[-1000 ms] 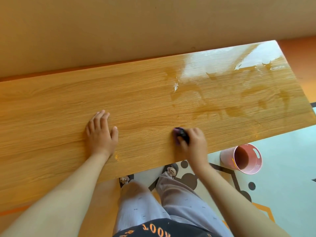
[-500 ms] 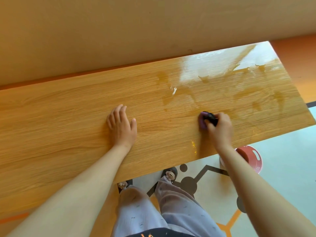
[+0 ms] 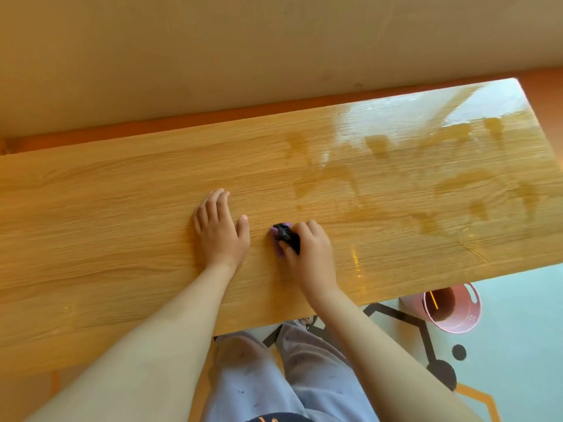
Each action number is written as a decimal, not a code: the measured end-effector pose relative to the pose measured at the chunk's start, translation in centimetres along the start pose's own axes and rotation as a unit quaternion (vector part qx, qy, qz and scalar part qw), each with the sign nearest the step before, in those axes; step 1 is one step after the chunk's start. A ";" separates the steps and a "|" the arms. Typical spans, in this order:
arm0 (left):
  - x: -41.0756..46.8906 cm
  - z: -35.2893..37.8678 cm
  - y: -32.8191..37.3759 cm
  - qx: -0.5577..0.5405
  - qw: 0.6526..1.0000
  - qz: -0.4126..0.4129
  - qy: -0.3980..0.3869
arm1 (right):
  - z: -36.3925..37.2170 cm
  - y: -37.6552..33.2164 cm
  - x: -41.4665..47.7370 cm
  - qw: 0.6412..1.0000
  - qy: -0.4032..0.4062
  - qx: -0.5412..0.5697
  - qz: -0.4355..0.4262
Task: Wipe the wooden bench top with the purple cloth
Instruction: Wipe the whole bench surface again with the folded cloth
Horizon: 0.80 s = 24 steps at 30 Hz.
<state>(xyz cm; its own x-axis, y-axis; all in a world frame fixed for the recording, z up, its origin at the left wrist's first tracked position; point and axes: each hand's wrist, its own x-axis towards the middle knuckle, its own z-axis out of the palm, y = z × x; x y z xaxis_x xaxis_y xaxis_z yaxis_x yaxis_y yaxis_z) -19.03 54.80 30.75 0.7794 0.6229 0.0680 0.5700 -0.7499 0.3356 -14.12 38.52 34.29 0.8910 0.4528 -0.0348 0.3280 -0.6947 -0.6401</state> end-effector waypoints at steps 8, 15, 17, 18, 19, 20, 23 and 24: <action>0.3 -0.1 0.4 0.008 1.000 -0.006 0.000 | -4.9 6.4 3.7 0.997 0.057 0.001 0.045; 0.2 -0.2 0.5 0.014 1.000 -0.009 -0.004 | -10.0 11.9 5.1 0.975 0.136 -0.054 0.168; 0.2 -0.2 0.5 0.016 1.000 -0.013 -0.008 | -8.6 10.0 5.3 0.979 0.124 -0.042 0.159; 0.2 -0.3 0.5 0.018 1.000 -0.015 -0.010 | -7.4 8.6 5.4 0.984 0.105 -0.031 0.140; 0.2 -0.3 0.6 0.019 1.000 -0.017 -0.012 | -6.0 7.1 5.4 0.990 0.082 -0.018 0.115; 0.2 -0.3 0.7 0.019 1.000 -0.018 -0.014 | -4.5 5.5 5.4 0.995 0.057 -0.005 0.087; 0.3 -0.4 0.7 0.025 0.999 -0.024 -0.022 | -0.2 0.8 5.5 1.000 -0.005 0.010 0.002; 0.3 -0.4 0.7 0.028 0.999 -0.024 -0.023 | 0.7 -0.3 5.6 1.000 -0.014 0.005 -0.021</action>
<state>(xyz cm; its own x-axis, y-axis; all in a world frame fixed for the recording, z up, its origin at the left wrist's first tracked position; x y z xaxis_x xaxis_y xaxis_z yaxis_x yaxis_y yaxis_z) -18.52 54.52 31.42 0.7610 0.6487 0.0093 0.6201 -0.7315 0.2835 -9.46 41.65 33.76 0.8669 0.4976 -0.0295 0.3617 -0.6686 -0.6497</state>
